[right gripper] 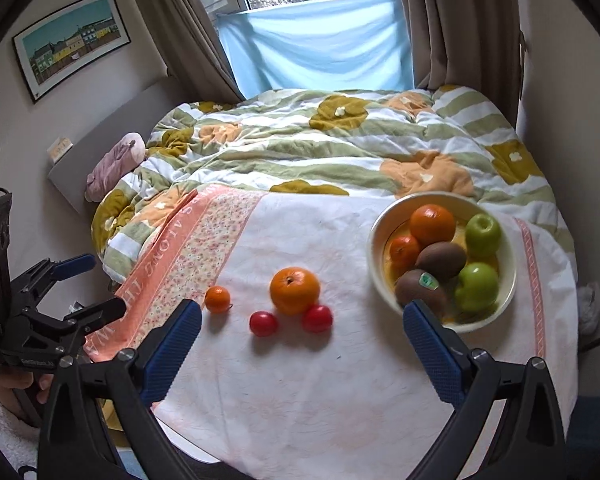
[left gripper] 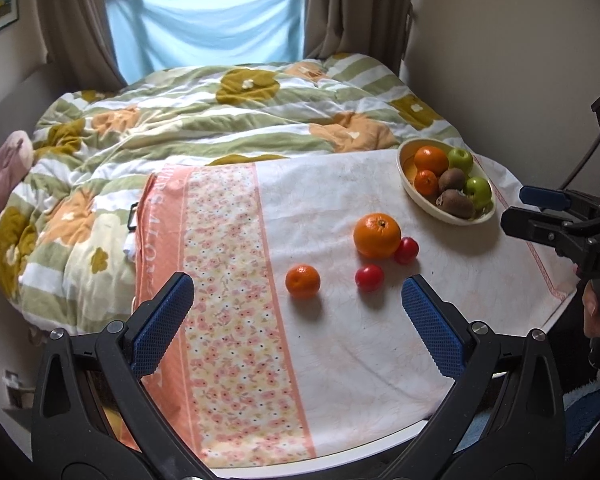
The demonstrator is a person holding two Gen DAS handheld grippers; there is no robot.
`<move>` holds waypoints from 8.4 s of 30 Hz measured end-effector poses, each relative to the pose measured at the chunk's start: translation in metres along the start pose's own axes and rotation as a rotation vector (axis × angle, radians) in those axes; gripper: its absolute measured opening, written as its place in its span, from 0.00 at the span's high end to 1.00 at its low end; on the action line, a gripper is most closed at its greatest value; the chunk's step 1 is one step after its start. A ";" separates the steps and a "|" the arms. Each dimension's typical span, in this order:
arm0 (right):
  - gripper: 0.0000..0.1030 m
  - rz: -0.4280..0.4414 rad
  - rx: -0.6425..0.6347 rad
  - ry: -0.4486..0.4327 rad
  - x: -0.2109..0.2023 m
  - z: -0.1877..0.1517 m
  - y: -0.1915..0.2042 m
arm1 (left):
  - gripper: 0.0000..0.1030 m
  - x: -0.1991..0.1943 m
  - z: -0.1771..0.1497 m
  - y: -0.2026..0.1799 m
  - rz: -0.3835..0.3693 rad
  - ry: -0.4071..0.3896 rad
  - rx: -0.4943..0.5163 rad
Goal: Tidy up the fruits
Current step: 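Move the left tool to the small mandarin and grasp it, then lift the mandarin with the left tool while the right tool grasps a red tomato, then carry the mandarin into the bowl with the left tool while the right tool drops the tomato there, then move the left tool to the large orange and grasp it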
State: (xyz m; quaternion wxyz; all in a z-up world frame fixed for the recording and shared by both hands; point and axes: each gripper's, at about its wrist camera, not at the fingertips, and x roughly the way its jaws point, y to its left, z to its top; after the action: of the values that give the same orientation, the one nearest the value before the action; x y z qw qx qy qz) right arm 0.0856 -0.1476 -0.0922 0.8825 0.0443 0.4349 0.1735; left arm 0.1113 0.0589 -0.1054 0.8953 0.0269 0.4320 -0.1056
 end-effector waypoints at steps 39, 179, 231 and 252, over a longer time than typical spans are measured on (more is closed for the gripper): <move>0.02 -0.206 0.200 0.051 0.110 -0.046 0.039 | 0.60 0.156 -0.021 -0.003 -0.272 0.195 0.512; 0.69 0.038 -0.022 0.101 0.077 0.051 -0.207 | 0.00 0.168 0.133 -0.164 -0.013 0.088 0.054; 0.06 -0.082 -0.026 0.003 -0.019 0.033 -0.042 | 0.00 0.012 0.073 -0.054 -0.026 -0.001 0.114; 0.06 -0.160 0.004 0.123 0.061 -0.015 -0.024 | 0.00 0.134 0.050 -0.044 -0.292 0.137 0.457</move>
State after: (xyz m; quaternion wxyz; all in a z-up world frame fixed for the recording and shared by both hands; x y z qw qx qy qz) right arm 0.1145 -0.1497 -0.1533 0.8650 0.0003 0.4909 0.1041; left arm 0.2214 -0.0129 -0.1768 0.8101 0.1729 0.4556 -0.3261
